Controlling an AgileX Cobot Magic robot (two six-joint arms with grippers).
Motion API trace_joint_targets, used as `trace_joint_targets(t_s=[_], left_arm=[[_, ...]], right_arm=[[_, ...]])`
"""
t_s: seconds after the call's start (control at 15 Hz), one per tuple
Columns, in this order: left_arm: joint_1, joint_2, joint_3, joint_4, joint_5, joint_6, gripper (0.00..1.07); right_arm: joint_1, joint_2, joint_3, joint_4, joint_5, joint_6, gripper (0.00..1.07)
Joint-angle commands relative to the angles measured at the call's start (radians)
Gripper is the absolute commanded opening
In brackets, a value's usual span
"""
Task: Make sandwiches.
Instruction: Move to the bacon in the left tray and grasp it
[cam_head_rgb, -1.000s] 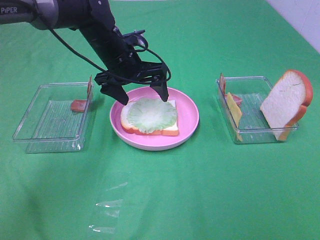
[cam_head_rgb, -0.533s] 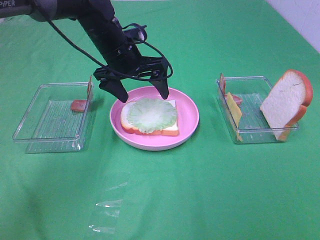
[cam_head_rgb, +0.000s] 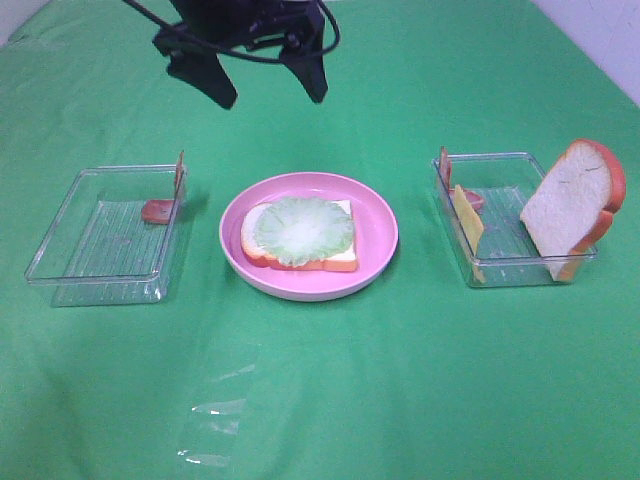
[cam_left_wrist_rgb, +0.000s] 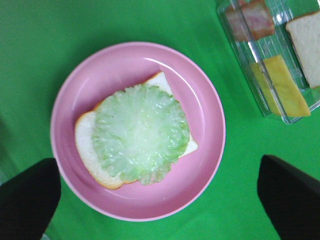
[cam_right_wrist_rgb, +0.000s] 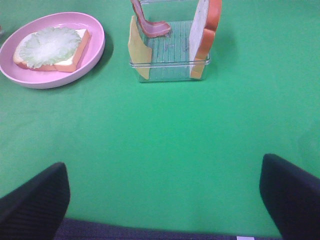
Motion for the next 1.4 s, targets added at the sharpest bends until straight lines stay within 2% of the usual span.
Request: trace_joint_targets(t_s=[0.07, 0.13, 0.27, 0.4, 0.53, 0.73, 1.07, 1.27, 1.4], left_arm=[[0.003, -0.070, -0.005, 0.064, 0.109, -0.027, 1.02], [0.003, -0.099, 0.002, 0.101, 0.109, -0.052, 1.02], [0.003, -0.102, 0.030, 0.106, 0.109, -0.052, 1.02], [0.003, -0.102, 0.089, 0.156, 0.101, -0.056, 1.02], [0.037, -0.101, 0.156, 0.185, 0.084, -0.075, 1.02], [0.127, -0.083, 0.216, 0.183, 0.088, -0.102, 1.02], [0.223, -0.066, 0.237, 0.127, 0.042, -0.102, 1.02], [0.224, -0.035, 0.237, 0.084, 0.017, -0.102, 1.02], [0.224, -0.014, 0.229, 0.087, -0.005, -0.154, 1.02]], right_arm=[[0.001, -0.032, 0.003, 0.007, -0.005, -0.002, 0.98], [0.001, -0.032, 0.003, 0.007, -0.005, -0.002, 0.98], [0.001, -0.032, 0.003, 0.007, -0.005, -0.002, 0.98], [0.001, -0.032, 0.003, 0.007, -0.005, -0.002, 0.98], [0.001, -0.032, 0.003, 0.007, -0.005, -0.002, 0.98], [0.001, -0.031, 0.003, 0.009, -0.005, -0.002, 0.98], [0.001, -0.031, 0.003, 0.009, -0.005, -0.002, 0.98], [0.001, -0.031, 0.003, 0.009, -0.005, -0.002, 0.98], [0.001, -0.031, 0.003, 0.009, -0.005, -0.002, 0.98]])
